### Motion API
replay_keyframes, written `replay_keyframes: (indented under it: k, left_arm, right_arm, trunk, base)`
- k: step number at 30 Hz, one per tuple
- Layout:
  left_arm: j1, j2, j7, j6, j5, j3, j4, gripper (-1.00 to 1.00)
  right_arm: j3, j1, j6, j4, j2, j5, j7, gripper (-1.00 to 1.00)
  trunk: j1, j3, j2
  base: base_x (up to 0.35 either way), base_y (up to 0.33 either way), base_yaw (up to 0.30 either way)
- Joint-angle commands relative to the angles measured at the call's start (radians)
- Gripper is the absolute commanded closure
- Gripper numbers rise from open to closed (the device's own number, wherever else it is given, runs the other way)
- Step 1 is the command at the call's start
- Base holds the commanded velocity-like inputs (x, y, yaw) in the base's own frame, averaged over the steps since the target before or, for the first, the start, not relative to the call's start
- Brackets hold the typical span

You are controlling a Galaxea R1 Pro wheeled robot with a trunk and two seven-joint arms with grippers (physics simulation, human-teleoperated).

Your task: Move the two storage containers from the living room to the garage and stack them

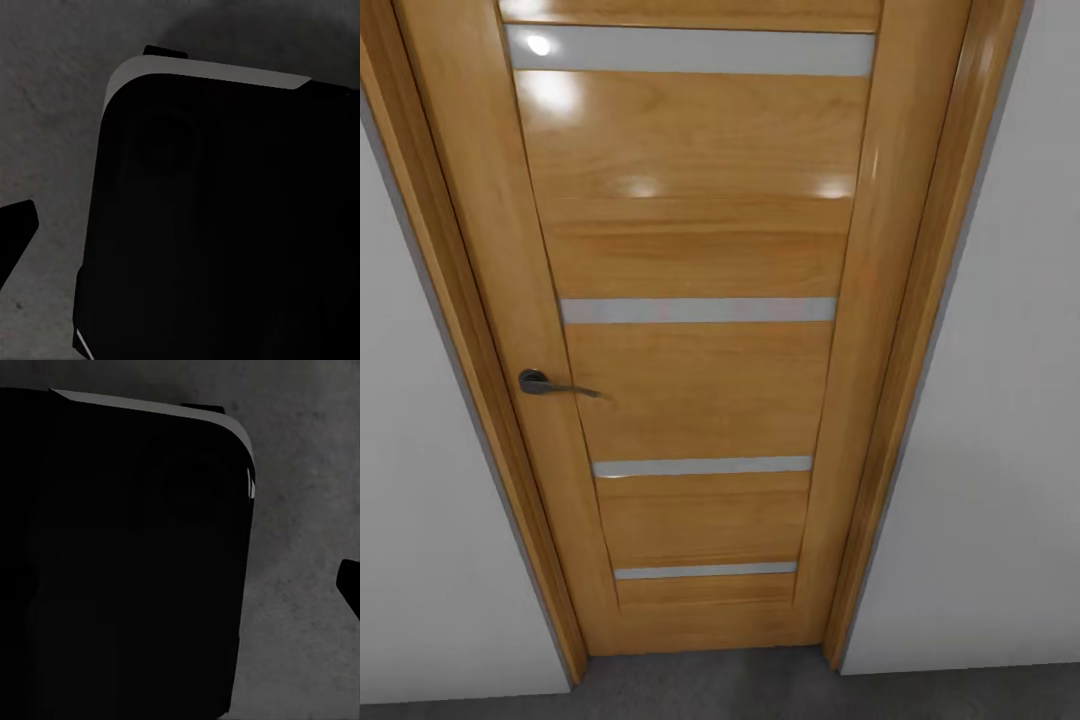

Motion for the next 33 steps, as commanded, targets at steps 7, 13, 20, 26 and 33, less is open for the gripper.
replay_keyframes:
  k: [7, 13, 20, 26, 33]
  left_arm:
    - [0.000, 0.000, 0.000, -0.002, 0.006, 0.000, -0.001, -1.00]
    - [0.000, 0.000, 0.000, -0.002, 0.006, 0.000, -0.001, -1.00]
    - [0.000, 0.000, 0.000, -0.002, 0.006, 0.000, -0.001, -1.00]
    - [0.000, 0.000, 0.000, -0.002, 0.006, 0.000, -0.001, -1.00]
    - [0.000, -0.002, 0.000, -0.002, 0.006, 0.001, -0.001, -1.00]
  right_arm:
    - [0.002, 0.000, -0.003, 0.000, 0.003, 0.005, -0.003, -1.00]
    - [0.002, 0.000, -0.003, 0.000, 0.001, 0.027, -0.003, -1.00]
    - [0.001, 0.000, -0.004, 0.000, 0.001, 0.033, -0.003, -1.00]
    - [0.000, 0.000, -0.005, 0.000, 0.004, 0.034, -0.001, -1.00]
    - [0.001, 0.000, 0.007, -0.002, 0.003, 0.039, 0.000, -1.00]
  trunk:
    - [0.000, -0.001, 0.000]
    - [0.000, -0.001, 0.000]
    - [0.000, -0.001, 0.000]
    - [0.000, -0.001, 0.000]
    - [0.000, -0.001, 0.000]
  base:
    - [0.000, 0.000, 0.019]
    - [0.000, 0.000, 0.206]
    - [0.000, 0.000, 0.063]
    - [0.000, 0.000, 0.008]
    - [0.000, 0.000, 0.000]
